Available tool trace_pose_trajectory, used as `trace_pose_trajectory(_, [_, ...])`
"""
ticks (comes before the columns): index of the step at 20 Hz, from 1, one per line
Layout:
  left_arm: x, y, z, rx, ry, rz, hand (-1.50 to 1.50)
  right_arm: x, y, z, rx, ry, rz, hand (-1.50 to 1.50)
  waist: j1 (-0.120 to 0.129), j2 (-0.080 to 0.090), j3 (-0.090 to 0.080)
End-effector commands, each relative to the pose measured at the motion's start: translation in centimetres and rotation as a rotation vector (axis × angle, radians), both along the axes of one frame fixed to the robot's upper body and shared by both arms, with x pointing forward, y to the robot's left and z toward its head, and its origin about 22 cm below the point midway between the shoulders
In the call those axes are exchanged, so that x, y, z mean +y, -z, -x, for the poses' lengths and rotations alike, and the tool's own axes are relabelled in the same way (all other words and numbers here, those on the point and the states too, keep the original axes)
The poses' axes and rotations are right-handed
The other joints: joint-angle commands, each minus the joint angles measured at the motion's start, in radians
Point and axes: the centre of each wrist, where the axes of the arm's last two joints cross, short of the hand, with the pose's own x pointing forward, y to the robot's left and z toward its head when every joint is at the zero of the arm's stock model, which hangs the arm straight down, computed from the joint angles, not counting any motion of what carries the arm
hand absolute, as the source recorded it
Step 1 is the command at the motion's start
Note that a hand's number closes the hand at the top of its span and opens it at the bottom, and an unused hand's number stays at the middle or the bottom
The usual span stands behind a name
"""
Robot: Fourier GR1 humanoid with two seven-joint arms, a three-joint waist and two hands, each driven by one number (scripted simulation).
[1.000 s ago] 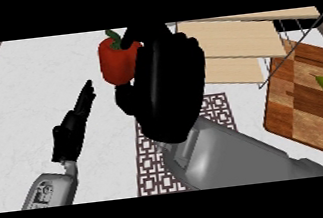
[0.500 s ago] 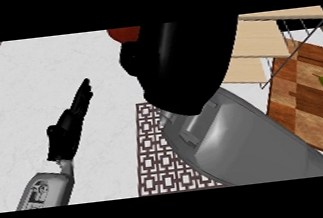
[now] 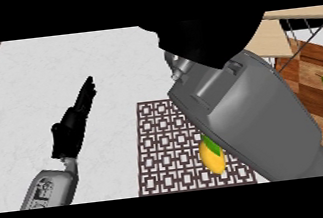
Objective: Pick the bell pepper from the placemat and place it in the tiered shelf
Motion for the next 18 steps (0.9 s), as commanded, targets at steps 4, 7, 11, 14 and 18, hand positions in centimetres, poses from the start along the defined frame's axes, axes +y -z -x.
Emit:
trace_pose_trajectory(4, [0.2, 0.7, 1.1, -0.001, -0.006, -0.002, 0.00, -2.6, -1.8, -0.9, 0.063, 0.149, 0.024, 1.50, 0.001, 0.002, 0.001])
trace_pose_trajectory(7, [1.5, 0.3, 0.6, -0.001, -0.005, -0.006, 0.00, -4.6, -1.0, -3.3, 0.094, 0.176, 0.019, 1.50, 0.003, 0.004, 0.001])
trace_pose_trajectory(11, [1.3, -1.1, 0.8, -0.002, 0.006, 0.002, 0.00, -2.9, 2.1, -5.9, 0.085, 0.226, 0.133, 1.50, 0.015, 0.006, 0.001])
trace_pose_trajectory(14, [0.8, -0.2, 1.0, -0.008, -0.001, -0.005, 0.00, -4.7, 3.0, -7.4, 0.055, 0.158, 0.183, 1.50, 0.014, 0.008, 0.001])
trace_pose_trajectory(18, [-0.5, -1.5, -0.6, -0.012, 0.006, 0.004, 0.00, -5.9, 2.8, -9.0, 0.038, 0.223, 0.114, 1.50, 0.012, 0.009, 0.001])
